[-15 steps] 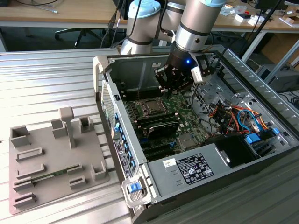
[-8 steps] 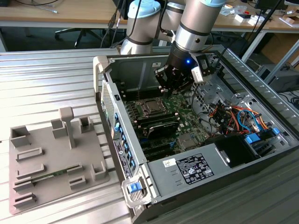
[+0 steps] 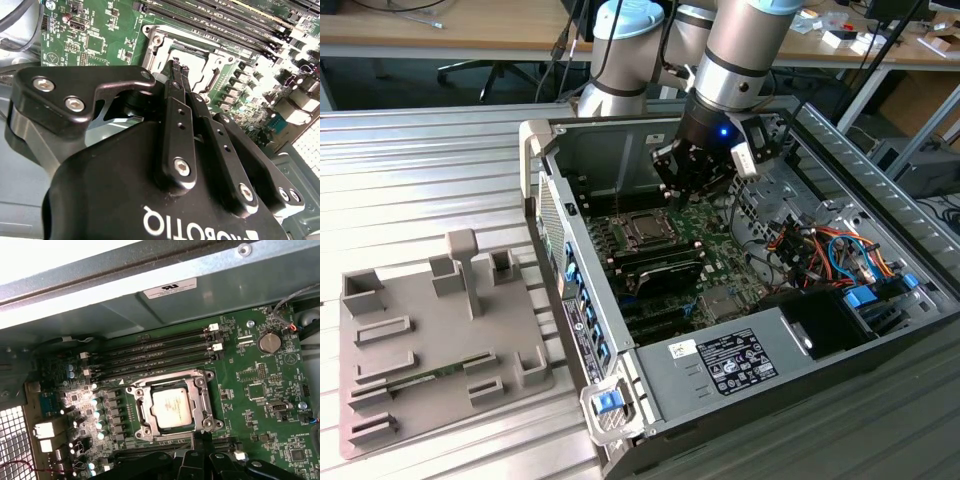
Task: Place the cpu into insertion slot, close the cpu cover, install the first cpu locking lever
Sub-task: 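Install the first cpu locking lever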
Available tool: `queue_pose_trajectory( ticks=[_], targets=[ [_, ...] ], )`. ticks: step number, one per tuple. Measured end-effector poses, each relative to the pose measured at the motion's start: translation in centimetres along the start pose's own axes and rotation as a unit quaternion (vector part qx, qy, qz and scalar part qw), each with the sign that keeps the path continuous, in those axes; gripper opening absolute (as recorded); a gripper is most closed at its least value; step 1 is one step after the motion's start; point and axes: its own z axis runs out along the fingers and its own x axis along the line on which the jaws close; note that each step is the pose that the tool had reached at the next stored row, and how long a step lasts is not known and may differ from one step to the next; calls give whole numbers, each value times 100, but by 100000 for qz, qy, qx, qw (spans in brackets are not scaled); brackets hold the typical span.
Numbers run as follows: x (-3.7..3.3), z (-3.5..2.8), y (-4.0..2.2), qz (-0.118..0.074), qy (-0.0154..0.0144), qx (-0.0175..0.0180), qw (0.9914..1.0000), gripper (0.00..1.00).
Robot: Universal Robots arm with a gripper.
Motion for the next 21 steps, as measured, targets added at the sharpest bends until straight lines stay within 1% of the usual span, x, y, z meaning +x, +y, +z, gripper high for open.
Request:
queue_pose_trajectory(
  ticks=[2, 3, 4, 6, 7, 8, 9, 11, 14, 16, 17, 19, 21],
  targets=[
    [0, 0, 0, -600, -16, -54, 99998, 11],
    [0, 0, 0, -898, 17, -296, 99996, 11],
    [0, 0, 0, -1295, 73, -685, 99989, 11],
    [0, 0, 0, -1802, 158, -1247, 99976, 11],
    [0, 0, 0, -2501, 242, -1852, 99951, 11],
    [1, -1, 0, -3570, 270, -2132, 99913, 11],
    [0, 0, 1, -4866, 269, -2305, 99855, 11],
    [0, 0, 0, -6504, 259, -2414, 99759, 11],
    [0, 0, 0, -8790, 232, -2509, 99581, 11],
    [0, 0, 0, -9469, 224, -2500, 99519, 11],
    [0, -1, 0, -9996, 217, -2483, 99468, 11],
    [0, 0, 0, -10558, 204, -2476, 99410, 11],
    [0, 0, 0, -11365, 191, -2445, 99322, 11]
  ],
)
